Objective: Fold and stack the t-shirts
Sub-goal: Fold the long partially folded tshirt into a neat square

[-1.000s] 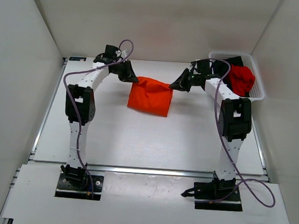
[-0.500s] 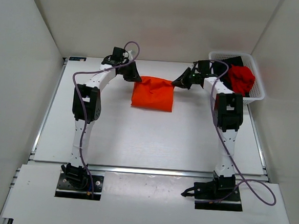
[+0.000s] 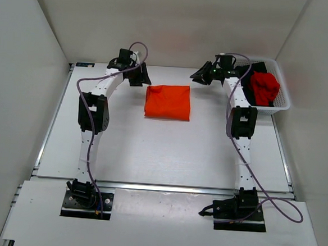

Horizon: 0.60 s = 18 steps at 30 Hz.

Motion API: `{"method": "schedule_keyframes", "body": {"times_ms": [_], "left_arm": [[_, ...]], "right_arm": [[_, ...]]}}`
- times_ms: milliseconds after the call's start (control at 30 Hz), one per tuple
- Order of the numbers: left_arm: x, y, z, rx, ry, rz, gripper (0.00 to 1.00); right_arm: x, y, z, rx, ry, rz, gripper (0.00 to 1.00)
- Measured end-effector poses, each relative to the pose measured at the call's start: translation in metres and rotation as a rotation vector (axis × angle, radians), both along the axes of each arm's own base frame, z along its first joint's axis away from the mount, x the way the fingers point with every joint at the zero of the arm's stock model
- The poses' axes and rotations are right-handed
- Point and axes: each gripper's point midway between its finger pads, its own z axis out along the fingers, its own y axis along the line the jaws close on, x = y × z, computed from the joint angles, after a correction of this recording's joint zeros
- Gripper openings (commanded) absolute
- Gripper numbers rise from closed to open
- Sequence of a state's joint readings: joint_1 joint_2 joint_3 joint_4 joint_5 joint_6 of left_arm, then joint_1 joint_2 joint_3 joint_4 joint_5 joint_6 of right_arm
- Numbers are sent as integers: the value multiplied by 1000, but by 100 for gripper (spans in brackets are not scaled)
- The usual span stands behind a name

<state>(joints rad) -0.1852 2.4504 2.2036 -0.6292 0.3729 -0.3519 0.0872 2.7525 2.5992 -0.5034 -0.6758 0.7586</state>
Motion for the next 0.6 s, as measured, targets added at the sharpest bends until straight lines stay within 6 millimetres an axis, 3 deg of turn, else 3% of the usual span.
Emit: {"method": "schedule_keyframes", "body": {"times_ms": [67,133,267,333,433,533,600], "left_arm": [[9,7,13,15,-45,11,62],[11,14,24,32,-78,14,57],[1,10,50,71,-160,-51,46],[-11,-5,63,97,-203,-121,39],[-25,-45,76,123,-276,-248,36],[-41,-79,67,140,-285,-355,36],[-45,-91,52,156,-273,-400,36]], "right_arm": [[5,-5,7,-32,-29,-4,11],[-3,-11,11,-85,-17,0,1],[-20,-10,11,-210,-10,31,0],[-29,3,8,-259,-17,70,0],[-42,31,2,-307,-28,132,0],[-57,57,-1,-322,-21,186,0],[-62,67,-2,-326,-23,209,0]]}}
